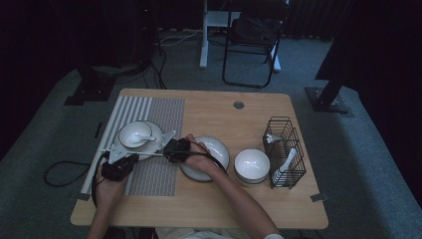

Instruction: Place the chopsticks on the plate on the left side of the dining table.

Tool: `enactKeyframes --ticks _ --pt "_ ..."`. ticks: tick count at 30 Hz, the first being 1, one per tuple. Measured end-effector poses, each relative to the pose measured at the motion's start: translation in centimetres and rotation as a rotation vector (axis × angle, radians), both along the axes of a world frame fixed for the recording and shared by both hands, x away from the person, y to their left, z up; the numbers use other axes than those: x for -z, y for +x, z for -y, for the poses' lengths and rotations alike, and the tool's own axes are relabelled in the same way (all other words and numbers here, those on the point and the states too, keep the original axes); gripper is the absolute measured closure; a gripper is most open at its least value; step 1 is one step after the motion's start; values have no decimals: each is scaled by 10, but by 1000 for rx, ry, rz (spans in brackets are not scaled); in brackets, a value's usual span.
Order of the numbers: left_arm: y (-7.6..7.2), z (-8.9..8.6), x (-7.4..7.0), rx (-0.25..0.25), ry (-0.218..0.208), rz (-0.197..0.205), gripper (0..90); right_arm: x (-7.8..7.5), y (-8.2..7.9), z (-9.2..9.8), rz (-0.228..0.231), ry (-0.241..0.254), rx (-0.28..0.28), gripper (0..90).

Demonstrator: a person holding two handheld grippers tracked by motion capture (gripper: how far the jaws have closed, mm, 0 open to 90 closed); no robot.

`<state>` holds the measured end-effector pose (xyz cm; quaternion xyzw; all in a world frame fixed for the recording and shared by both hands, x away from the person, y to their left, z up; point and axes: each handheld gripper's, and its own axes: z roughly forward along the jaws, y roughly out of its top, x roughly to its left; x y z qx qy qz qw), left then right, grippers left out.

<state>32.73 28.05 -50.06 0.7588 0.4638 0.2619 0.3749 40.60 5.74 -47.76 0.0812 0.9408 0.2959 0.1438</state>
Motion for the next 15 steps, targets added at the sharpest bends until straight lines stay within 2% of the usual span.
enactKeyframes --ticks 4,15 --pt "1 0 0 -1 1 -1 846 2 1 -1 -1 1 4 826" --pt "0 -1 0 -3 -4 -2 844 3 2 -7 4 6 12 824"
